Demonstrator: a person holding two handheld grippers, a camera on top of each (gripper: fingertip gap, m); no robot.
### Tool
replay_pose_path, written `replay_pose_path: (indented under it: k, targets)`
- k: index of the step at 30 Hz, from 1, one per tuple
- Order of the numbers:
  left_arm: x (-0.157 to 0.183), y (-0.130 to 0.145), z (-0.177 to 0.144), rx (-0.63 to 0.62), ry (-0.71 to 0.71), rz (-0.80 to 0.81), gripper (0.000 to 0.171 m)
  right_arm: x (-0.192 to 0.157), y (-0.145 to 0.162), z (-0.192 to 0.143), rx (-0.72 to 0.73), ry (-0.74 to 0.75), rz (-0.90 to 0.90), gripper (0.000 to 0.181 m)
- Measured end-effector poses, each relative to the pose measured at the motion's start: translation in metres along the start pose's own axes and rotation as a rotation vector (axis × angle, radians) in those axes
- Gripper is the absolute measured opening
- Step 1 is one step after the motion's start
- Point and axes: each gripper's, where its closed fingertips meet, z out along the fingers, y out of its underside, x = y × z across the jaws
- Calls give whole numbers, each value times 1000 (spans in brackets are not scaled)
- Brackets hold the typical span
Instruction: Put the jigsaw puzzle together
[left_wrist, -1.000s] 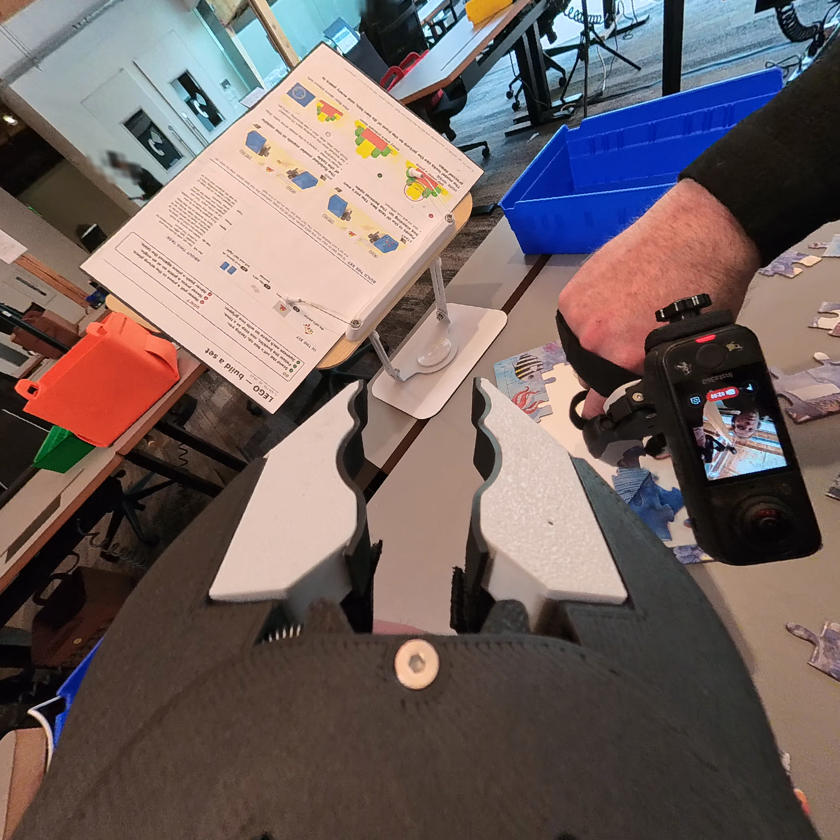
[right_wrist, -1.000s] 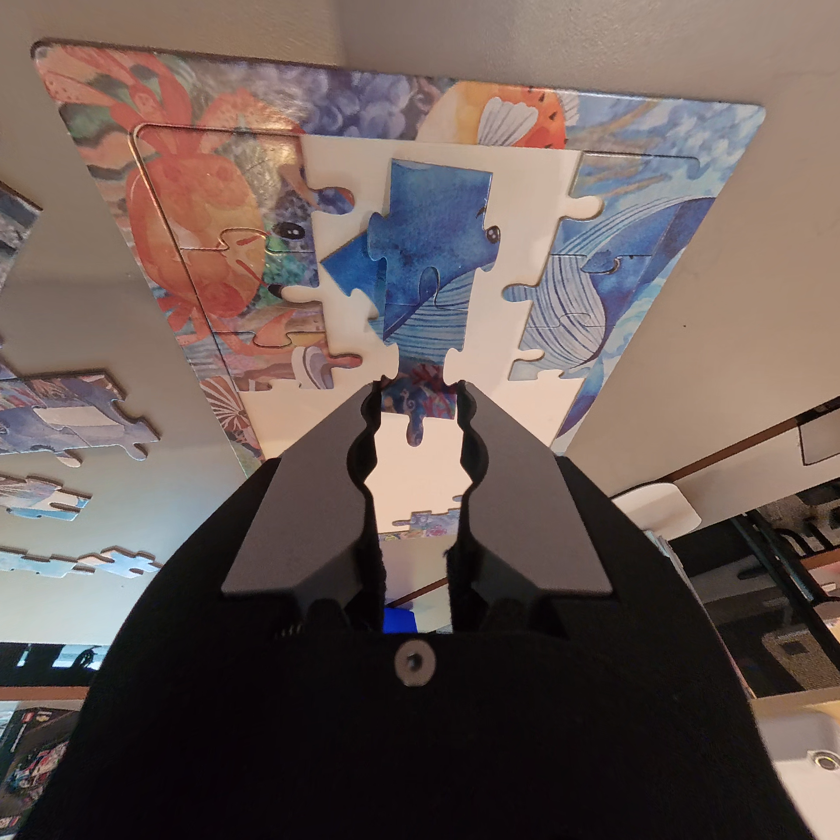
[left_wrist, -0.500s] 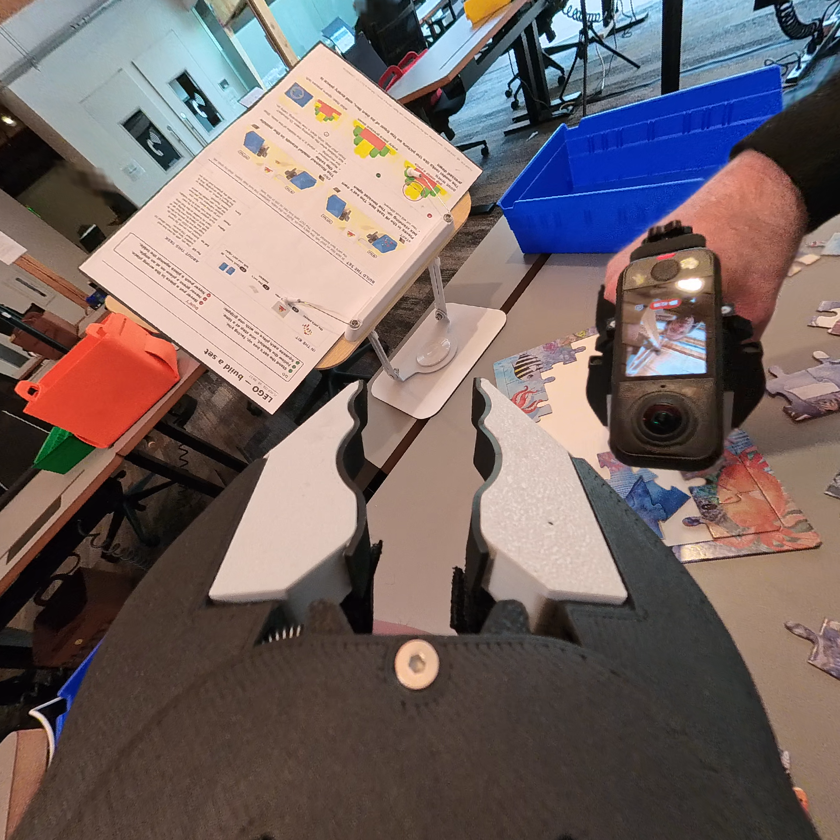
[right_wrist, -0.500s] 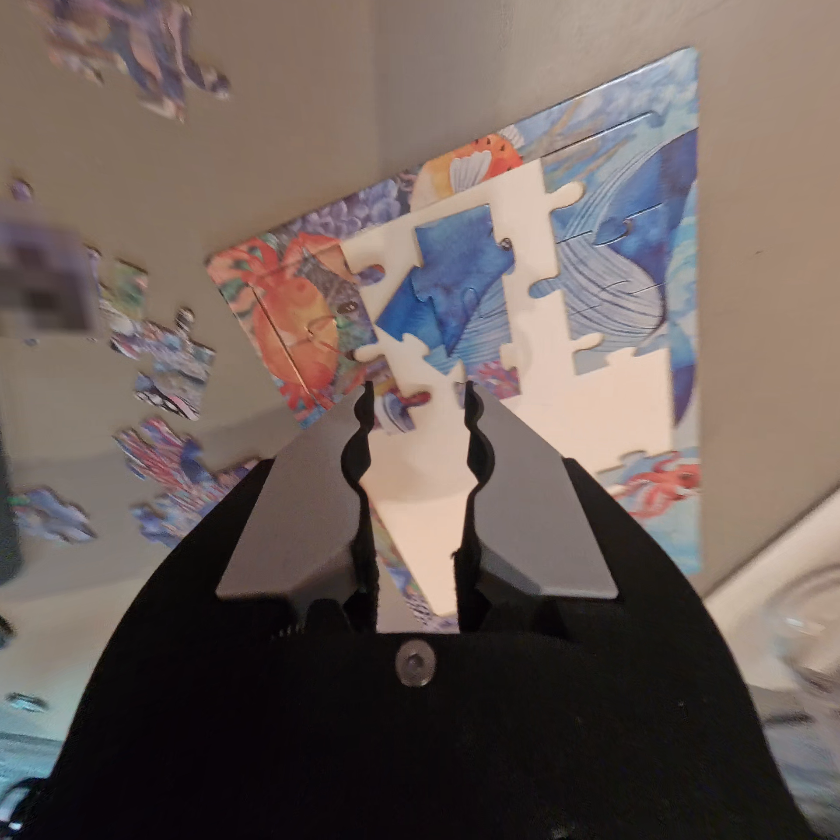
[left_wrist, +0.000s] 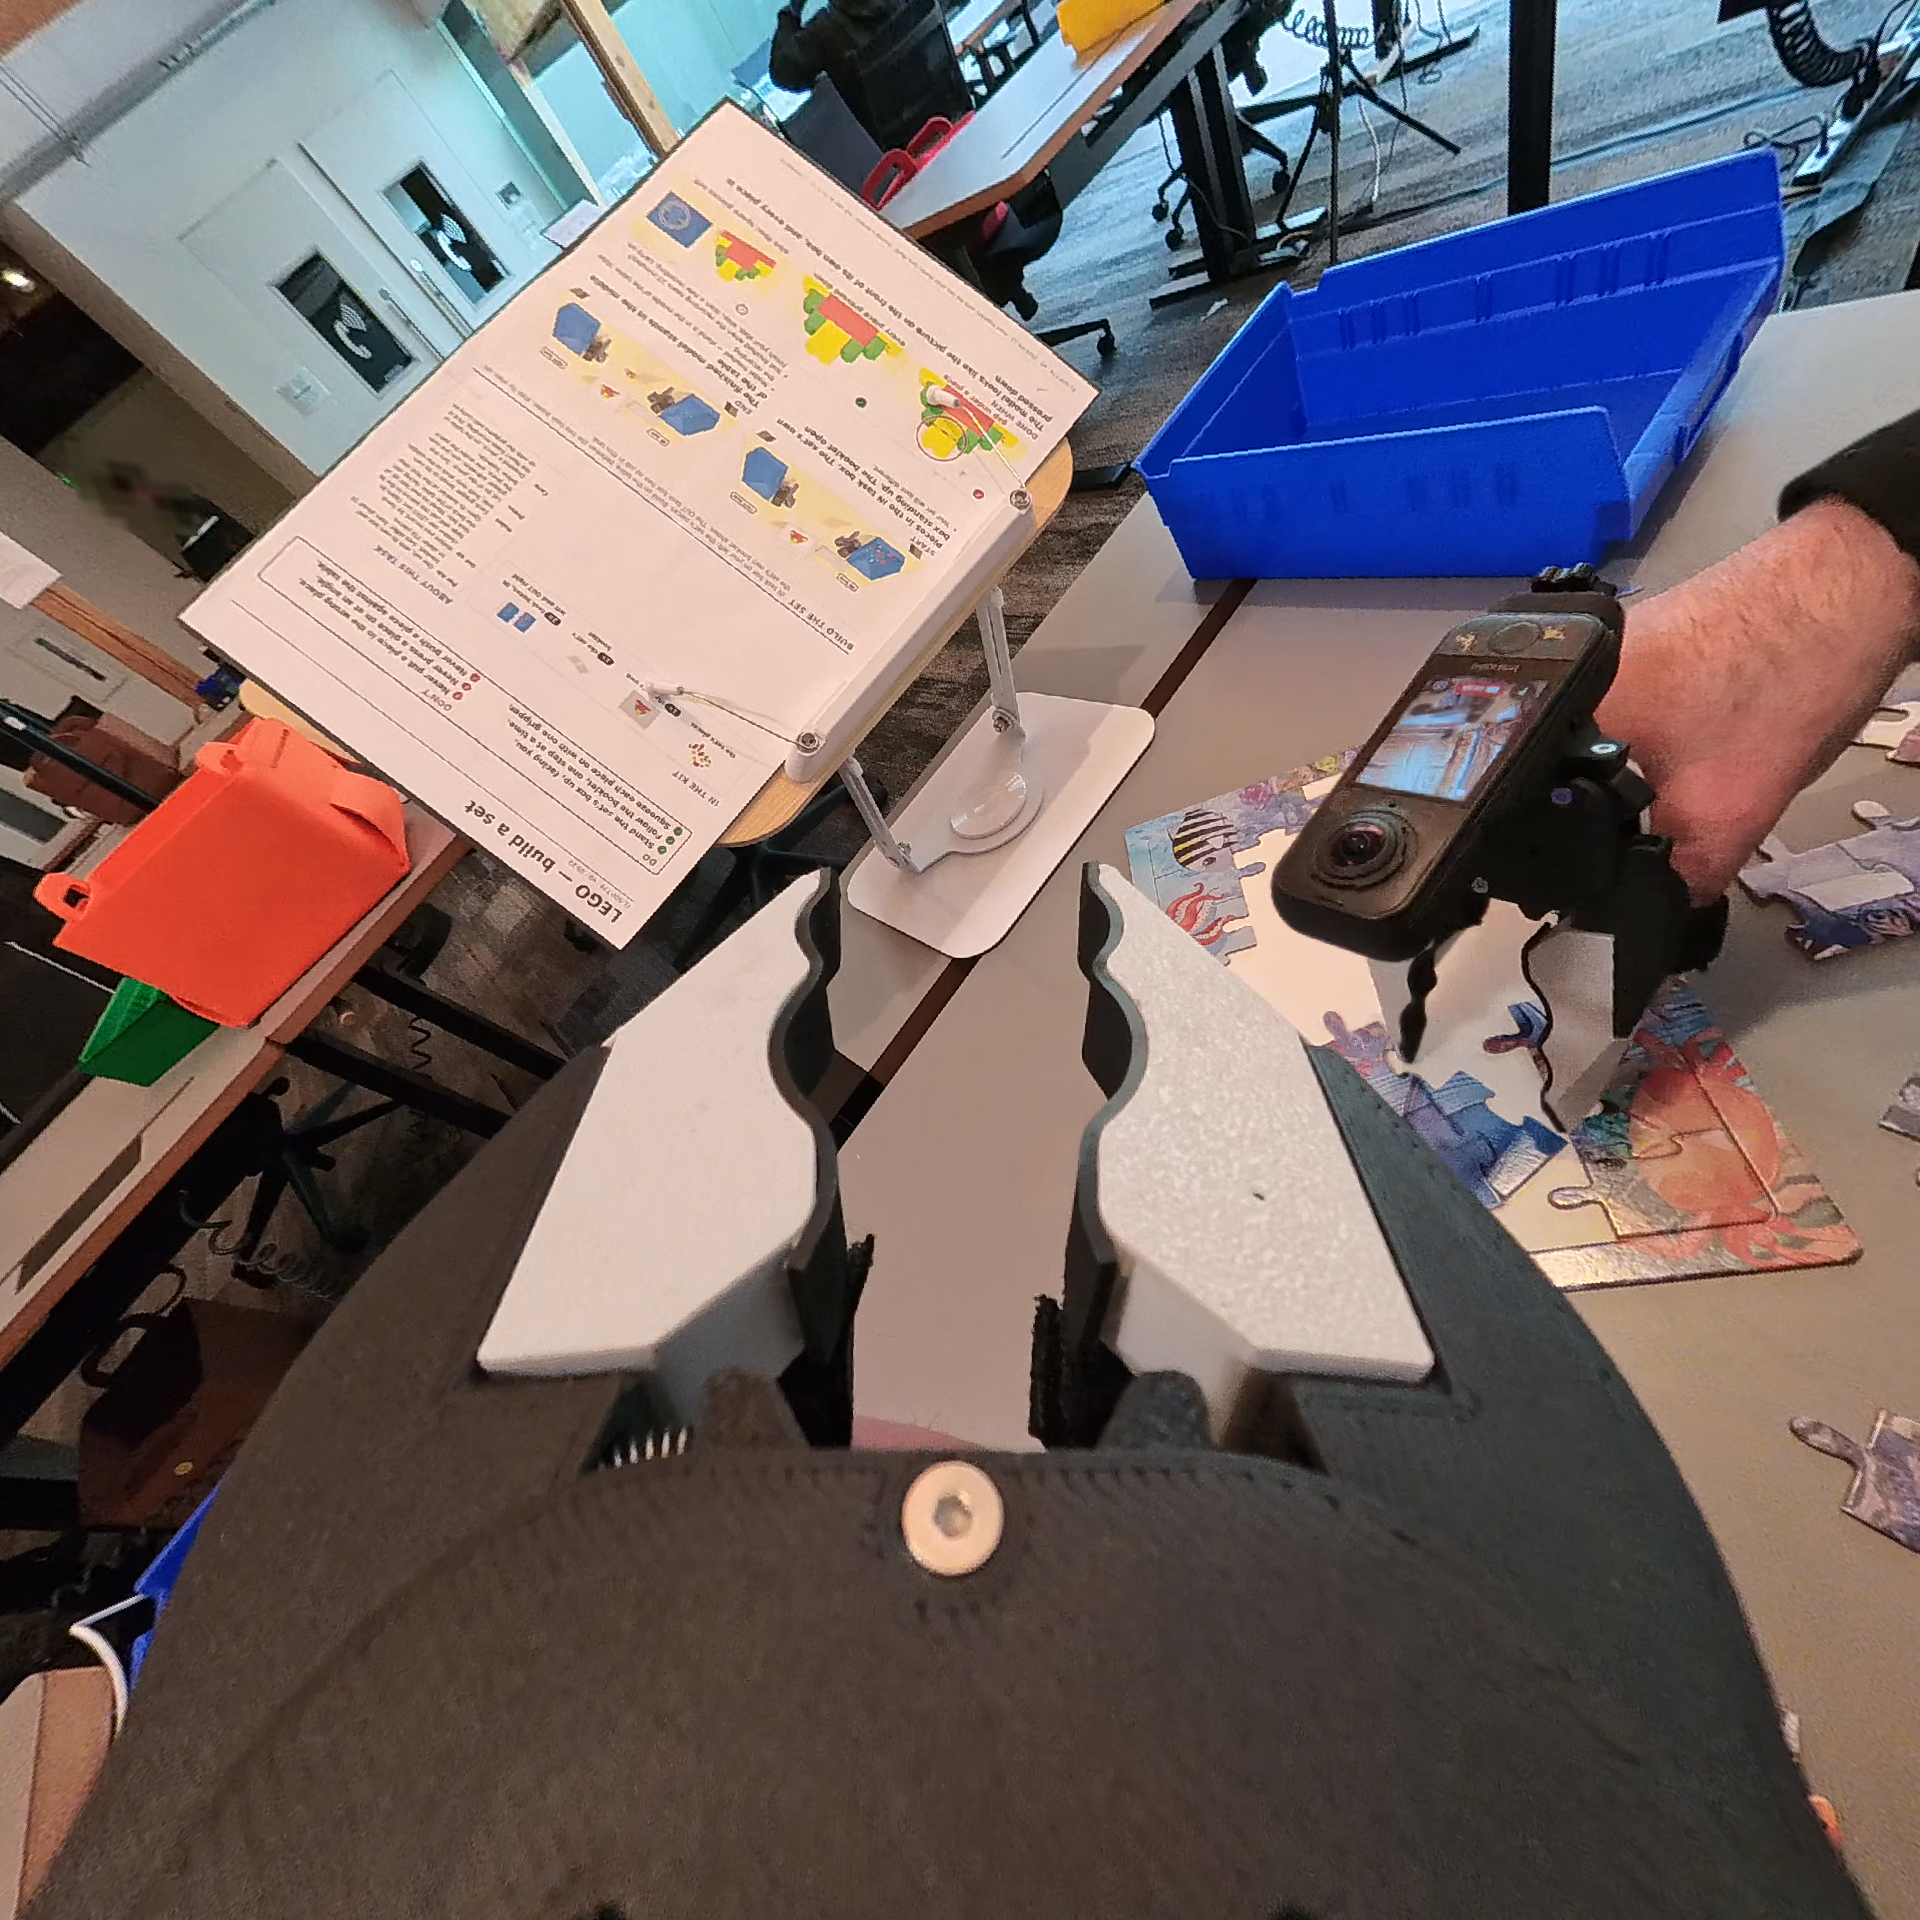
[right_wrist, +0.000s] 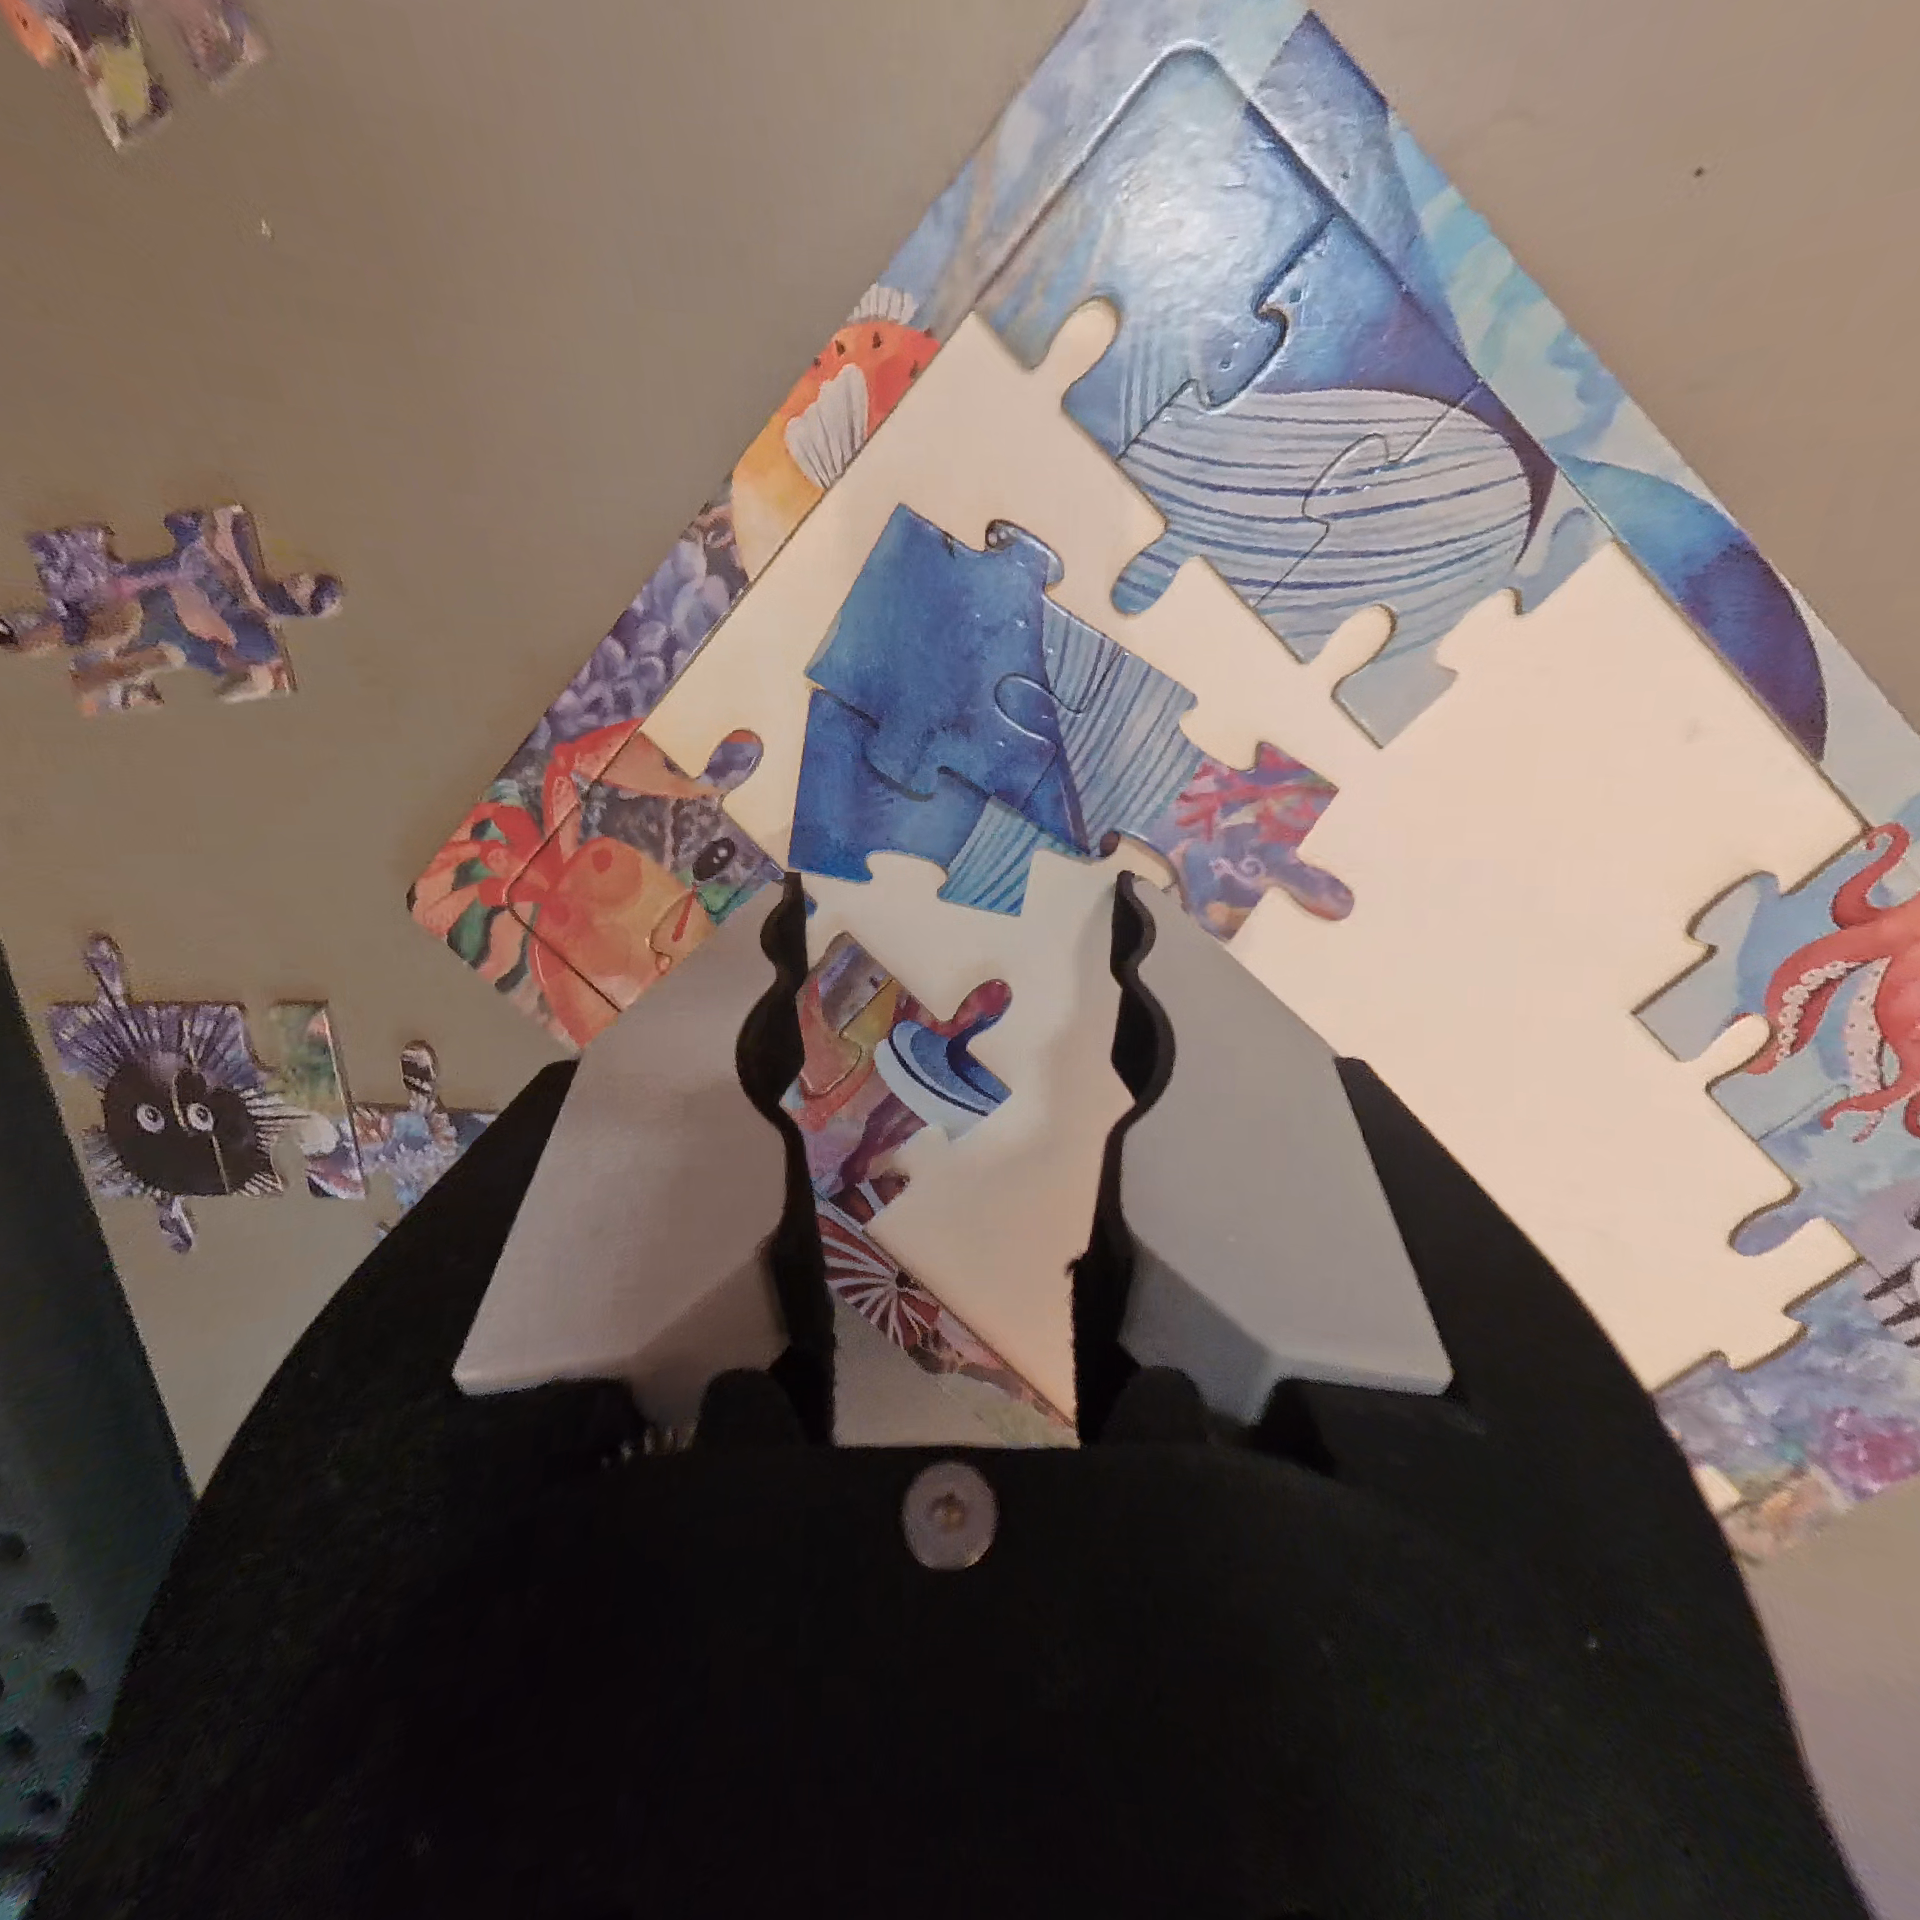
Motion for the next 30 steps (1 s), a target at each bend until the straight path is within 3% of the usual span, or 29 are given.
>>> replay_pose_path:
  k: [9, 13, 19, 30]
  targets:
    - [1, 0, 1, -3, 1, 3, 44, -5, -2, 4, 14, 110, 102, 59]
    - [1, -1, 0, 0, 0, 4, 44, -8, -4, 4, 42, 137, 163, 43]
    - [0, -2, -3, 5, -2, 3, 44, -11, -7, 5, 73, 119, 204, 51]
    - [-1, -2, -4, 8, -7, -1, 44, -10, -9, 6, 92, 181, 198, 44]
